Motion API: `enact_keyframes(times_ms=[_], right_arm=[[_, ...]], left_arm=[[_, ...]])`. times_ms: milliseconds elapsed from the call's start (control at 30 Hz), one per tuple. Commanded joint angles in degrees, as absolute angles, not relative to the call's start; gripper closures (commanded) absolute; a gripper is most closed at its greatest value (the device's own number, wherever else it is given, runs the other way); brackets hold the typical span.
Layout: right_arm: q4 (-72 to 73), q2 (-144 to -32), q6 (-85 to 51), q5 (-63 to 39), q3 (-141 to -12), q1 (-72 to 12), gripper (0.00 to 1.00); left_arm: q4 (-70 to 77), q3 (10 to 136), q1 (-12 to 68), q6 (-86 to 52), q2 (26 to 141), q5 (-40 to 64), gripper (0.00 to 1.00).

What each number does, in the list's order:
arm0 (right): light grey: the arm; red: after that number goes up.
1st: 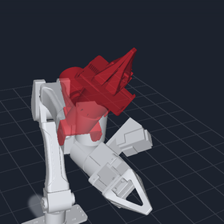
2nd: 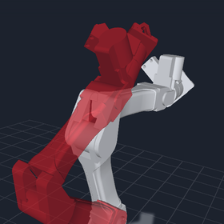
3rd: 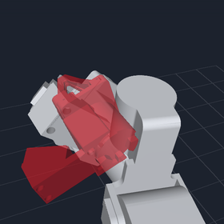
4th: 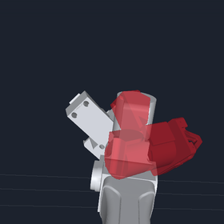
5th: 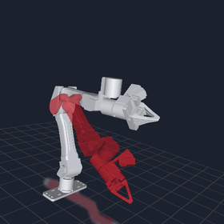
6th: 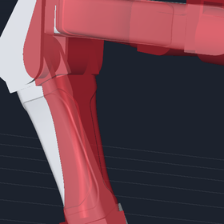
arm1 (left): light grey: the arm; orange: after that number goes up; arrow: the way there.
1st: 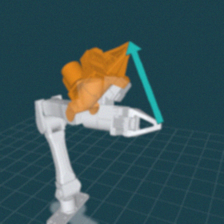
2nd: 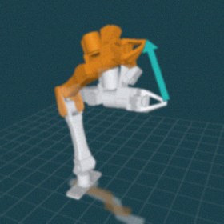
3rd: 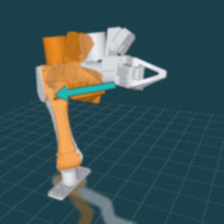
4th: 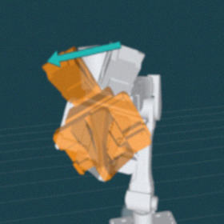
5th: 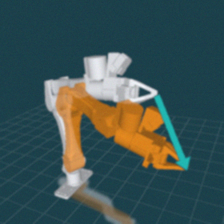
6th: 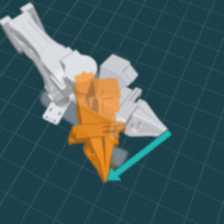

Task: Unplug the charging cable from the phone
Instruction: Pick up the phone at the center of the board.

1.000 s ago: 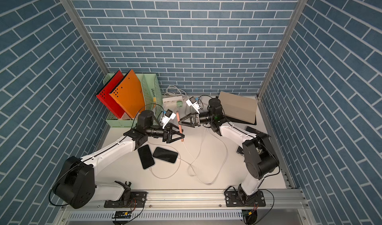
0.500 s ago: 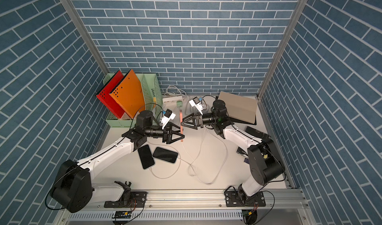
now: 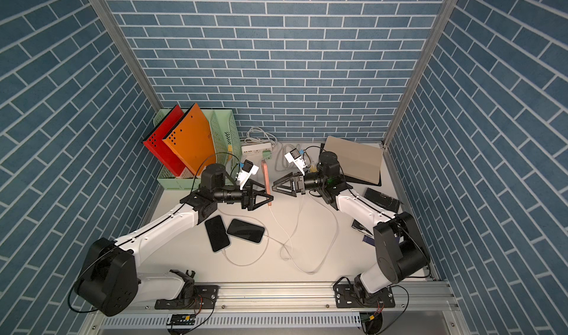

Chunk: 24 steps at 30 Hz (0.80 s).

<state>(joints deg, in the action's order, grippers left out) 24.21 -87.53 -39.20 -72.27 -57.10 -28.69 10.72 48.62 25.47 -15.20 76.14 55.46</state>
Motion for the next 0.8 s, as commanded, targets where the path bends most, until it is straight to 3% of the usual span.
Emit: enact_keyframes(times_ms=[0, 567, 767], right_arm=[[4.91, -85.26, -22.48, -65.07, -60.72, -28.55, 0.0], [7.0, -81.46, -15.57, -51.39, -54.46, -34.06, 0.01], [8.23, -84.14, -15.53, -51.47, -54.0, -35.77, 0.26]], left_arm=[[16.56, 50.13, 24.2, -16.77, 75.41, 54.98, 1.0], [22.69, 48.01, 19.31, -25.56, 73.82, 49.26, 1.0], [23.26, 47.81, 19.16, -26.78, 73.56, 49.06, 1.0]])
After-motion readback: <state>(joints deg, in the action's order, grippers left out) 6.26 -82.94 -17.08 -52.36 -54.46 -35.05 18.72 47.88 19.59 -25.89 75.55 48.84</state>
